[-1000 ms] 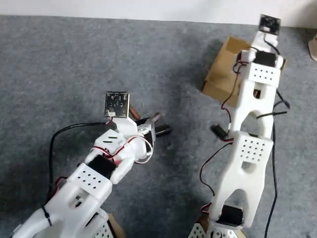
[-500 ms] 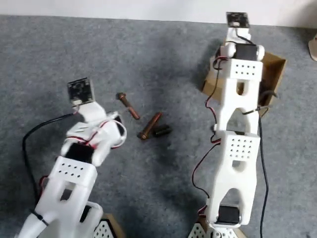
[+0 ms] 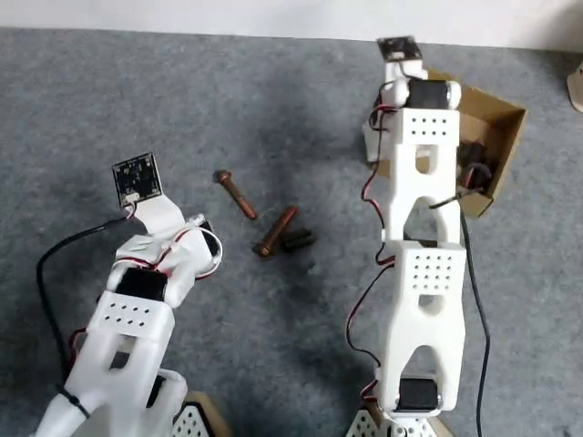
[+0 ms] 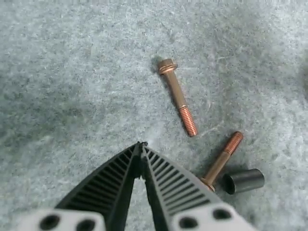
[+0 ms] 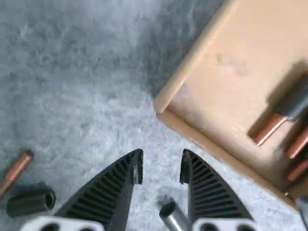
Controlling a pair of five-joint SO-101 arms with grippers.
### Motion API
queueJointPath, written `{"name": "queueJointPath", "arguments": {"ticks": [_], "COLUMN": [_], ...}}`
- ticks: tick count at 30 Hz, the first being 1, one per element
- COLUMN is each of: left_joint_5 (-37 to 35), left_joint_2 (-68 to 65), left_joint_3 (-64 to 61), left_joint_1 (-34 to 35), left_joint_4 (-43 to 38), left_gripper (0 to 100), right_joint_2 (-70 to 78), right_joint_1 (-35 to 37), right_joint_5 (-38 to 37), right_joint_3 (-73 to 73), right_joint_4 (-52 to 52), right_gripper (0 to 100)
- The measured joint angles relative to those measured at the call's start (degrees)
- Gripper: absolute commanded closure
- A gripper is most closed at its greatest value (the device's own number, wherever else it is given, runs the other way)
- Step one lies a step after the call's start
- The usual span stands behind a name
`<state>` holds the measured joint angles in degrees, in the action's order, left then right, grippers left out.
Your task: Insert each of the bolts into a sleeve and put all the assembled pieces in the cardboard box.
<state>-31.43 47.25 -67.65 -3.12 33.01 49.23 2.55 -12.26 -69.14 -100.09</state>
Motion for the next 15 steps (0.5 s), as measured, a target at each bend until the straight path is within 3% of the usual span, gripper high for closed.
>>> {"name": "queueJointPath", "arguments": {"ticks": [10, 15], "left_joint_5": [0.00, 0.00], "left_joint_2": [0.00, 0.00], "left_joint_3": [0.00, 0.00], "left_joint_1": [0.00, 0.00], "left_joint_4": [0.00, 0.00], "left_gripper": [99, 99], "right_joint_2": [-20.31, -23.91], "right_joint_1": [-2.99, -5.10], "right_joint_5": [-6.59, -12.66], "right_joint_3": [26.46, 38.33], "right_joint_4": [0.35, 5.71], "right_gripper": [87.5, 87.5]}}
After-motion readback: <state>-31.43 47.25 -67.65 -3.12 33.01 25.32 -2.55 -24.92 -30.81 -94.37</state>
